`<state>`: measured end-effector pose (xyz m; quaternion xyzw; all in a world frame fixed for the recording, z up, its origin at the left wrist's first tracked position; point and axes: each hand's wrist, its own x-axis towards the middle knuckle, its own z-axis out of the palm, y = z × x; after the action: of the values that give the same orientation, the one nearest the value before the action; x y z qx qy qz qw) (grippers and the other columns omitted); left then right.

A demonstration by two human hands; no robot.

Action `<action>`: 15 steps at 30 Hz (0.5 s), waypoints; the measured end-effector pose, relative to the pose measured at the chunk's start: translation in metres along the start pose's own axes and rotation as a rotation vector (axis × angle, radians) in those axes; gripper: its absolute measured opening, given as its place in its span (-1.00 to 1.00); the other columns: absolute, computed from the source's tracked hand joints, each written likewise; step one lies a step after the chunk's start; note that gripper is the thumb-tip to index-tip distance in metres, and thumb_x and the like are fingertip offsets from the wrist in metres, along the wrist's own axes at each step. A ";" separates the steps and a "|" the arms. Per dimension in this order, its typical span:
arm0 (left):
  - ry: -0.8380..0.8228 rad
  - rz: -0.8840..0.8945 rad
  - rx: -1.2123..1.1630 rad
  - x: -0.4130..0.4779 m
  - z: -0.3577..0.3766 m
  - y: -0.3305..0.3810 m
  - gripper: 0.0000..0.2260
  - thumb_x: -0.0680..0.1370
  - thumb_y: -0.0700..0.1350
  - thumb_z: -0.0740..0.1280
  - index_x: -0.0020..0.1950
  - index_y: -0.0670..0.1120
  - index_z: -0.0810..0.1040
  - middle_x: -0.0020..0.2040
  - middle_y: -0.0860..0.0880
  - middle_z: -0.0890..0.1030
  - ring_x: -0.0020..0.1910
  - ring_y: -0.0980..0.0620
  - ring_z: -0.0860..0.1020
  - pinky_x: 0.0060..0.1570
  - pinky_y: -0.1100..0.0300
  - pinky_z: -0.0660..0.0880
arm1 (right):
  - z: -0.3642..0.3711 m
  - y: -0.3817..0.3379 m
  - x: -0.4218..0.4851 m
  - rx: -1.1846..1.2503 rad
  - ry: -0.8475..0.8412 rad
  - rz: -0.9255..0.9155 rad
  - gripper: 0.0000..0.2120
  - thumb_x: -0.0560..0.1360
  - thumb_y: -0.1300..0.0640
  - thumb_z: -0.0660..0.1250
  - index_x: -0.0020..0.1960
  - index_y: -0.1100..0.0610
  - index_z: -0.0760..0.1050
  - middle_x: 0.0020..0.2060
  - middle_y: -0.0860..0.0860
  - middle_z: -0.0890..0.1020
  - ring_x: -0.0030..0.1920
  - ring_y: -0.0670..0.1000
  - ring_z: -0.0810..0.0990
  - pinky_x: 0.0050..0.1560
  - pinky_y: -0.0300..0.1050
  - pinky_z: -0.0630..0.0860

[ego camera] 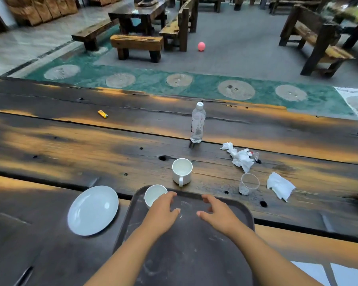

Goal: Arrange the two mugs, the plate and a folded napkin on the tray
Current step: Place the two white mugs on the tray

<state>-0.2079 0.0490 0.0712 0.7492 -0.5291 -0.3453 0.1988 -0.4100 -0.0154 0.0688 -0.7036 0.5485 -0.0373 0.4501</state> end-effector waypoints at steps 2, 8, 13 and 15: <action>0.002 -0.017 -0.036 0.007 -0.001 -0.002 -0.57 0.55 -0.09 0.39 0.42 0.01 0.43 0.11 0.10 0.51 -0.18 0.19 0.49 -0.05 0.33 0.37 | -0.001 -0.002 0.006 0.023 0.009 -0.002 -0.37 0.51 -0.05 0.42 0.53 -0.01 0.31 0.45 -0.03 0.47 0.33 -0.01 0.52 0.33 -0.11 0.43; 0.035 0.002 -0.107 0.041 -0.013 0.002 -0.67 0.55 -0.14 0.38 0.32 -0.01 0.53 0.02 0.14 0.56 -0.17 0.23 0.53 -0.19 0.52 0.38 | -0.004 -0.009 0.030 0.109 0.023 0.013 -0.42 0.54 0.01 0.41 0.52 0.02 0.33 0.42 -0.03 0.49 0.26 -0.05 0.56 0.26 -0.16 0.45; 0.024 -0.019 -0.102 0.085 -0.038 -0.003 -0.71 0.55 -0.14 0.38 0.28 0.00 0.54 -0.03 0.11 0.58 -0.10 0.17 0.56 -0.18 0.38 0.40 | -0.014 -0.017 0.064 0.163 0.075 0.053 -0.45 0.53 0.05 0.43 0.48 0.01 0.36 0.29 -0.05 0.51 0.15 -0.04 0.57 0.14 -0.13 0.52; 0.014 -0.026 -0.102 0.103 -0.046 -0.008 -0.71 0.55 -0.14 0.38 0.28 -0.01 0.54 0.01 0.06 0.59 -0.09 0.15 0.56 -0.17 0.36 0.42 | -0.015 -0.019 0.081 0.199 0.100 0.080 -0.46 0.53 0.08 0.44 0.46 0.03 0.38 0.25 -0.04 0.51 0.16 -0.01 0.58 0.16 -0.08 0.55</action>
<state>-0.1485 -0.0469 0.0652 0.7473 -0.4996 -0.3691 0.2361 -0.3725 -0.0896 0.0551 -0.6302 0.5917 -0.1084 0.4909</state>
